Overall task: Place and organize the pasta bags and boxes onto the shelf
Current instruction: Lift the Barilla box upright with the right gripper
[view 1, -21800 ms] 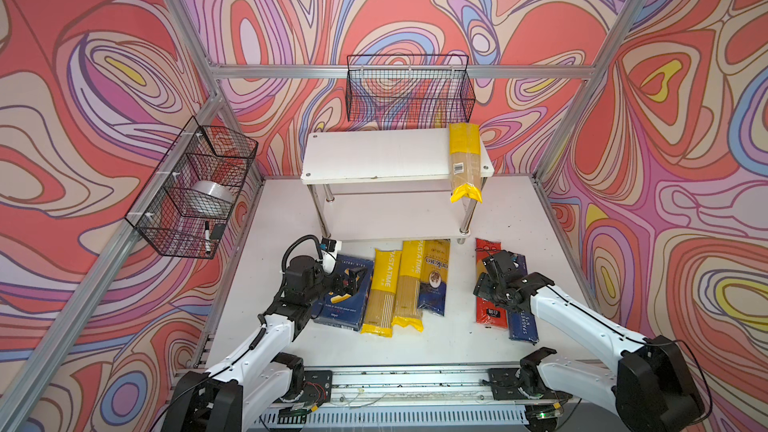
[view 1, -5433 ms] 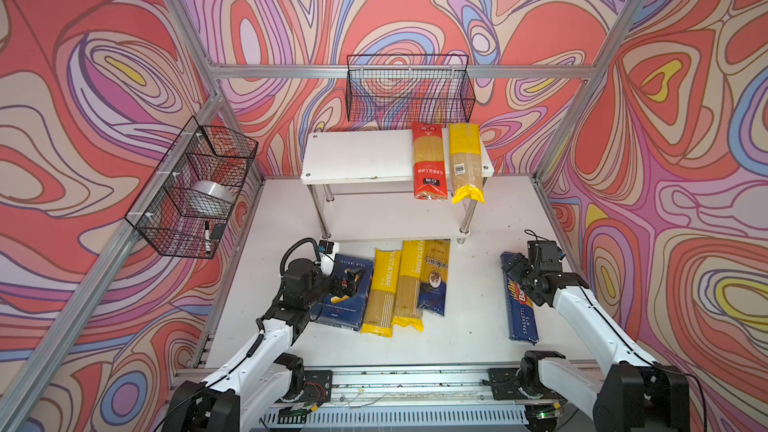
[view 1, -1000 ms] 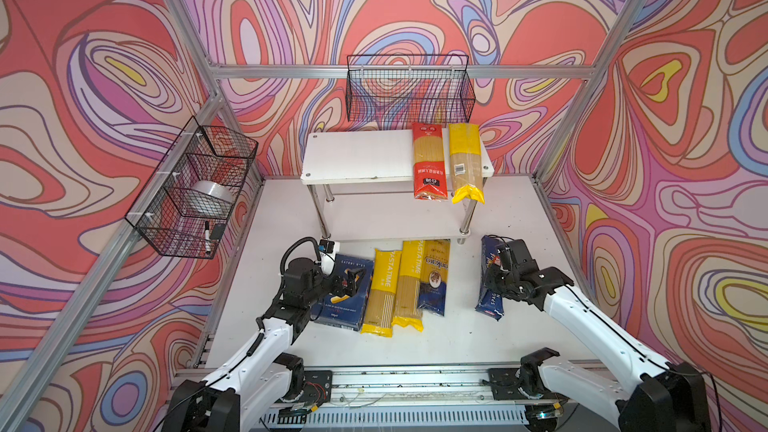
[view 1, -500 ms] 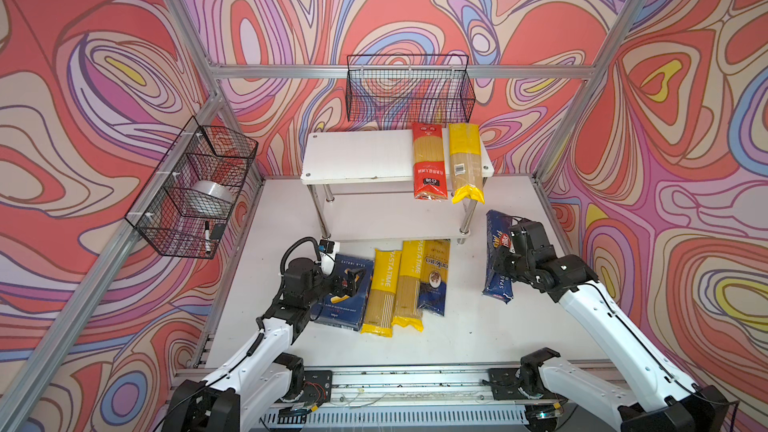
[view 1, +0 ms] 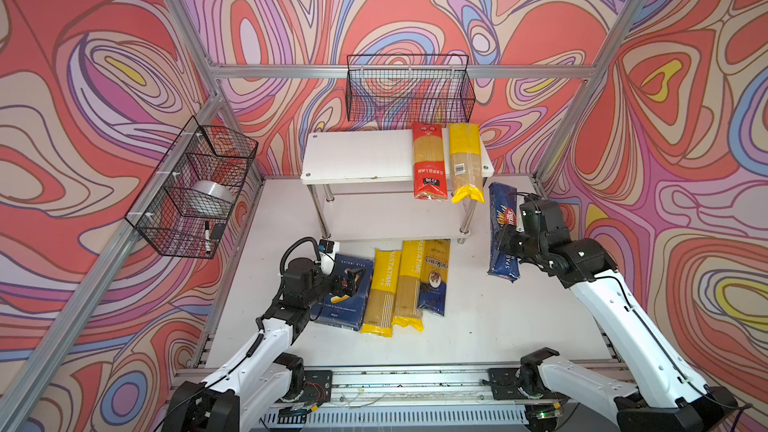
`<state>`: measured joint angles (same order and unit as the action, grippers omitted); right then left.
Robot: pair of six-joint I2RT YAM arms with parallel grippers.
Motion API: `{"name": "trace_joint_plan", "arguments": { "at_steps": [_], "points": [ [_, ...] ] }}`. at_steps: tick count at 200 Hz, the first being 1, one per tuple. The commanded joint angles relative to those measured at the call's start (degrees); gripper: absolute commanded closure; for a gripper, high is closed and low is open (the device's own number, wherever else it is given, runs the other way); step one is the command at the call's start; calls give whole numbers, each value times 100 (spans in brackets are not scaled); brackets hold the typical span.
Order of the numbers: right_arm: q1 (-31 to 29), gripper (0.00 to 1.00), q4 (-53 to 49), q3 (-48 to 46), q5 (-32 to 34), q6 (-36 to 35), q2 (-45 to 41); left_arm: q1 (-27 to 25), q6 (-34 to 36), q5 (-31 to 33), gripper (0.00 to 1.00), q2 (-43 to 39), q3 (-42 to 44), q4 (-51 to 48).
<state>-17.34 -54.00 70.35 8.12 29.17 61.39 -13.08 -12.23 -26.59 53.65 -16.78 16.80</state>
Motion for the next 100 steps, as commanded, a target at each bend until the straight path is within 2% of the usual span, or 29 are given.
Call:
{"name": "trace_joint_plan", "arguments": {
  "at_steps": [1,65,100],
  "points": [
    [-32,84,499,607,232,-269,-41,-19,19,44,0,-85,-107,-45],
    [-29,83,333,1605,426,-570,223,-15,36,29,0,-99,-124,-71],
    [-32,83,346,2248,290,-752,427,-17,36,40,0,-135,-106,-64]
  ]
}}
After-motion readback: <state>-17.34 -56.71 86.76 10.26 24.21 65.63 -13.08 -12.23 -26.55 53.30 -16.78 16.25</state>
